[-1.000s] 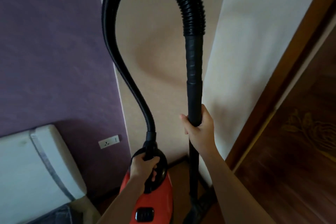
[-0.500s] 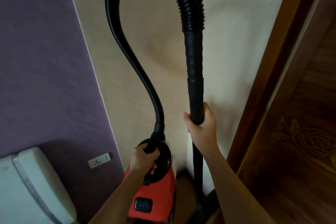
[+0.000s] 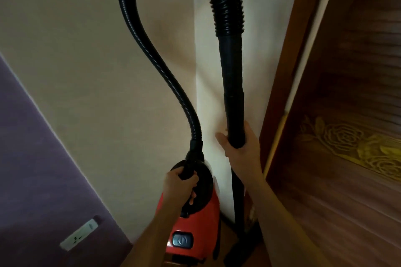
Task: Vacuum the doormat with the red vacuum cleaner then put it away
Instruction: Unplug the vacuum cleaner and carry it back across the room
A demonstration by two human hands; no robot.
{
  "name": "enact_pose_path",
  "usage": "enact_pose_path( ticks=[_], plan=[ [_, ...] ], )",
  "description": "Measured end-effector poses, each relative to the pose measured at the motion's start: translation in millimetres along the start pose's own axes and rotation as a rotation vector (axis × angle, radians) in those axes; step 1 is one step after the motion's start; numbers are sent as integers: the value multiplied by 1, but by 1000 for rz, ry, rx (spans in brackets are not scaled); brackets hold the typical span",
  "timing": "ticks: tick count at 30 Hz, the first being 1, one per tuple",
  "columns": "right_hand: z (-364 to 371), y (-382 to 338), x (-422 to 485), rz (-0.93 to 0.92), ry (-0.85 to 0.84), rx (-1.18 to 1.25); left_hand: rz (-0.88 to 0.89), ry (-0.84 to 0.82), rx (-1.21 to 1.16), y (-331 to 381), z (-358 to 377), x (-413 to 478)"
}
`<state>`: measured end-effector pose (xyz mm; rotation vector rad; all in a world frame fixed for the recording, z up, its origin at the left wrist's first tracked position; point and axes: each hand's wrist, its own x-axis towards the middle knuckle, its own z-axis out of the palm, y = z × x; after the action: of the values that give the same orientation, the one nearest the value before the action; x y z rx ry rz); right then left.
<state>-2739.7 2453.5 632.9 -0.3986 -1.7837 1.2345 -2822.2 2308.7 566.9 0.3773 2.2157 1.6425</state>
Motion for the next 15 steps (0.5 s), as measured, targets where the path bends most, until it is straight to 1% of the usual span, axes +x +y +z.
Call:
enact_pose_path(
  ticks=[7, 11, 15],
  plan=[
    [8, -6, -13, 22, 234, -138, 61, -296, 8, 3, 2, 36],
    [-6, -10, -36, 68, 359, -239, 77, -478, 35, 0, 8, 34],
    [-31, -15, -65, 59, 527, -332, 104, -626, 59, -5, 27, 21]
  ],
)
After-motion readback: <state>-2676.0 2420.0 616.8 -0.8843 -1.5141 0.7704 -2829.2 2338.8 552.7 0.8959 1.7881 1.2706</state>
